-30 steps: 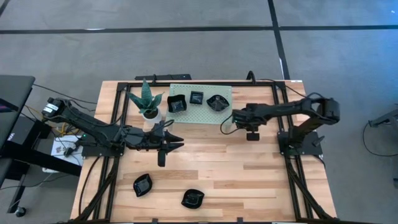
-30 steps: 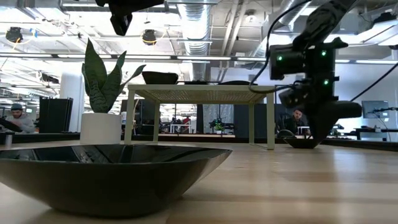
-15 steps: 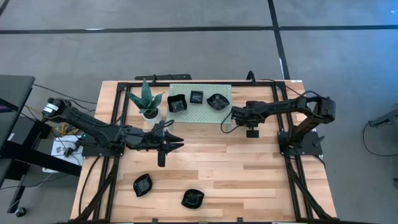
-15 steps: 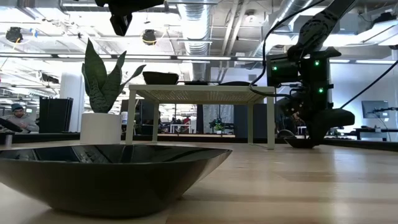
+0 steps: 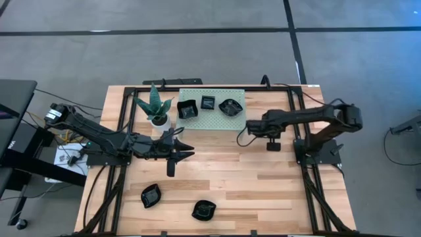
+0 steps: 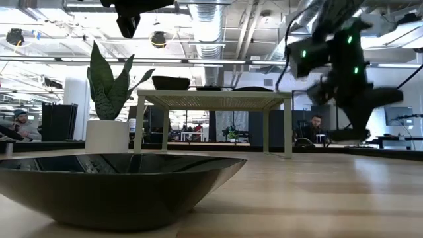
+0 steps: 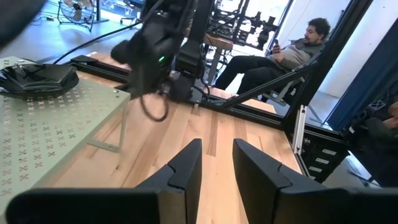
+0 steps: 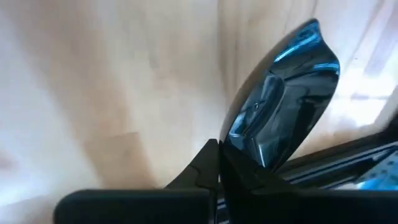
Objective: Pick & Place Mini shaped plates
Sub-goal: Stack the leaf-shaped plate on top of the other leaf-shaped plate on the shelf
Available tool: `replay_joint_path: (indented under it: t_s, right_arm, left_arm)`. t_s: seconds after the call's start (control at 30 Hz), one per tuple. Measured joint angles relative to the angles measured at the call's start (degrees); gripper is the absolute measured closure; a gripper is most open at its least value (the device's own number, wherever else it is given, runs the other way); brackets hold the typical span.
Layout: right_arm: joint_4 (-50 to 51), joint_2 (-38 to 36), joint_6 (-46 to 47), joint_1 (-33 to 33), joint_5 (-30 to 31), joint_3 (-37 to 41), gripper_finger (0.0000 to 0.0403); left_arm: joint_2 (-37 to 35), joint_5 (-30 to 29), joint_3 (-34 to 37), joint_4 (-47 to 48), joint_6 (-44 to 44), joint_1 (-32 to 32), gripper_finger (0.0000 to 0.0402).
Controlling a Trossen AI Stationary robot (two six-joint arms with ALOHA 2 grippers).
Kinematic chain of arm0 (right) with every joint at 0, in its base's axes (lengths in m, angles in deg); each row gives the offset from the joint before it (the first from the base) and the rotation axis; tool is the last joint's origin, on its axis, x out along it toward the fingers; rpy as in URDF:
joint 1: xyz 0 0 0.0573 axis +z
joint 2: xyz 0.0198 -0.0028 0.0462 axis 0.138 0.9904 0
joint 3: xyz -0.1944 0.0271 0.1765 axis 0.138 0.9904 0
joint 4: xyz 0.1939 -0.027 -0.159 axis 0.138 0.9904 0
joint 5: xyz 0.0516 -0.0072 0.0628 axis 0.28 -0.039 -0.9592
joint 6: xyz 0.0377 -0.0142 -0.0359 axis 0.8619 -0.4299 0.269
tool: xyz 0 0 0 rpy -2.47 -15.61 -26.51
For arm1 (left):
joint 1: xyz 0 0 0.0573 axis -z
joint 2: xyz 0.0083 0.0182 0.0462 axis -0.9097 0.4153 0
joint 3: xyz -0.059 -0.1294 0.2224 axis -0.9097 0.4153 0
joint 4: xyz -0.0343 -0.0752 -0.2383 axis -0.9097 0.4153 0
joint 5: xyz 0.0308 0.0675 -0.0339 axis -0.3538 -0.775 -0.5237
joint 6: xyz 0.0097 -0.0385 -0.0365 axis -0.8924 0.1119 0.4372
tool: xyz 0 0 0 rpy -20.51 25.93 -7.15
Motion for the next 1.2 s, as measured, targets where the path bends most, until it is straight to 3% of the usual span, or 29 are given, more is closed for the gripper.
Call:
replay_joint_path:
  t_s: [0.1, 0.27, 0.5, 0.63, 0.73, 0.83, 1.2]
  right_arm:
    - [3.14, -3.47, 4.88, 3.49, -3.12, -2.97, 0.0400]
    - [0.12, -10.45, 9.55, 8.67, -3.65, -7.32, 0.0401]
    - [-14.39, -18.88, 13.61, 11.21, -2.82, -9.39, 0.0401]
    - [-23.95, -20.13, 13.22, 10.64, 3.50, -9.39, 0.0401]
    - [-31.71, -19.18, 8.66, 10.78, 9.39, -9.39, 0.0402]
    - [-36.96, -16.60, 7.10, 10.87, 11.30, -9.56, 0.0402]
    - [-16.91, 1.01, 10.40, 6.54, 11.43, -27.89, 0.0403]
  left_arm:
    - [0.00, 0.00, 0.00, 0.05, 0.00, 0.00, 0.0309]
    - [0.00, 0.00, 0.00, 0.27, 0.00, 0.00, 0.0309]
    - [0.00, 0.00, 0.00, 0.26, 0.00, 0.00, 0.0309]
    - [0.00, 0.00, 0.00, 0.20, 0.00, 0.00, 0.0309]
    - [0.00, 0.00, 0.00, 0.16, 0.00, 0.00, 0.0309]
    - [0.00, 0.00, 0.00, 0.15, -0.03, 0.00, 0.0309]
    - [0.00, 0.00, 0.00, -0.08, -0.20, 0.00, 0.0309]
